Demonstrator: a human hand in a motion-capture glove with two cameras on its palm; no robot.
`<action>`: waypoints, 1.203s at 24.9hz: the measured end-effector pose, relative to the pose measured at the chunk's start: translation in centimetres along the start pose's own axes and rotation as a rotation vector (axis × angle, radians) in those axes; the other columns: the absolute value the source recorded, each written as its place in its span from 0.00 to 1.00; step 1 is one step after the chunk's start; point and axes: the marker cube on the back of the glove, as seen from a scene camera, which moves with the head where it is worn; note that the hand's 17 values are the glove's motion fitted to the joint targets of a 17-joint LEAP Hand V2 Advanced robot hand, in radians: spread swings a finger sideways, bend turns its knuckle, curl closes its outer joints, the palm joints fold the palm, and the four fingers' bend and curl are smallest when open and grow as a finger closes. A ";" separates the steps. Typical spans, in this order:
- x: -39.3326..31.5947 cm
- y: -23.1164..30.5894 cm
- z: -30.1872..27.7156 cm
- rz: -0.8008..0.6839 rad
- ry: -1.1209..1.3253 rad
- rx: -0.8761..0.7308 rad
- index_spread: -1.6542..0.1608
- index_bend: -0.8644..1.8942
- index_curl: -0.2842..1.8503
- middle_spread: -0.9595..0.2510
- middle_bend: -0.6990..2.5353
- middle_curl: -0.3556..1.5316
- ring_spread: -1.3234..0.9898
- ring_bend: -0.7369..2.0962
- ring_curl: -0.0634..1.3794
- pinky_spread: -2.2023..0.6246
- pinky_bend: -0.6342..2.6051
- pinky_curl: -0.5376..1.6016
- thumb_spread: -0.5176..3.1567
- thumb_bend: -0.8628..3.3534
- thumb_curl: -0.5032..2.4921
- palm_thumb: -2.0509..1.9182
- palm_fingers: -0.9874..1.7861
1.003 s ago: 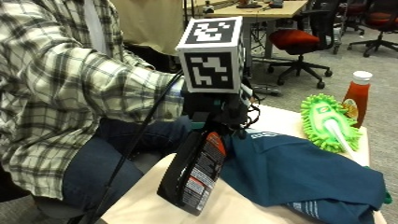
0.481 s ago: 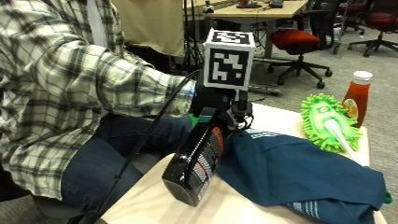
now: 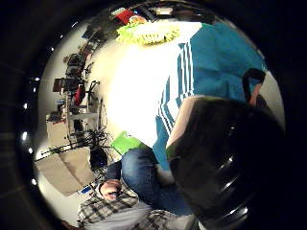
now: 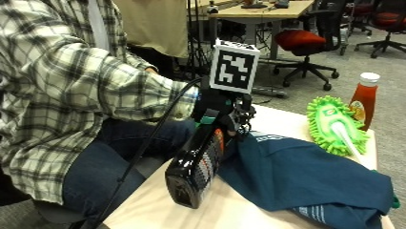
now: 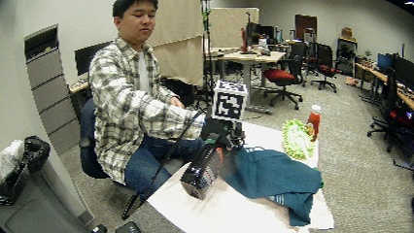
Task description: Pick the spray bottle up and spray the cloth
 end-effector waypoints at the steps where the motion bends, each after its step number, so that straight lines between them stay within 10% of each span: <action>1: -0.1 0.1 0.1 -0.005 0.021 -0.005 0.76 0.45 0.42 0.68 0.41 0.47 0.48 0.49 0.37 0.72 0.30 0.44 0.15 0.20 0.42 0.78 0.84; 20: -0.9 0.9 1.0 -0.095 0.217 -0.047 0.77 0.45 0.42 0.68 0.41 0.46 0.48 0.49 0.37 0.72 0.30 0.44 0.14 0.20 0.43 0.78 0.84; 30: 1.0 1.0 -3.0 0.000 -0.203 0.135 0.77 0.45 0.42 0.68 0.41 0.46 0.48 0.49 0.37 0.72 0.30 0.44 0.14 0.20 0.43 0.78 0.84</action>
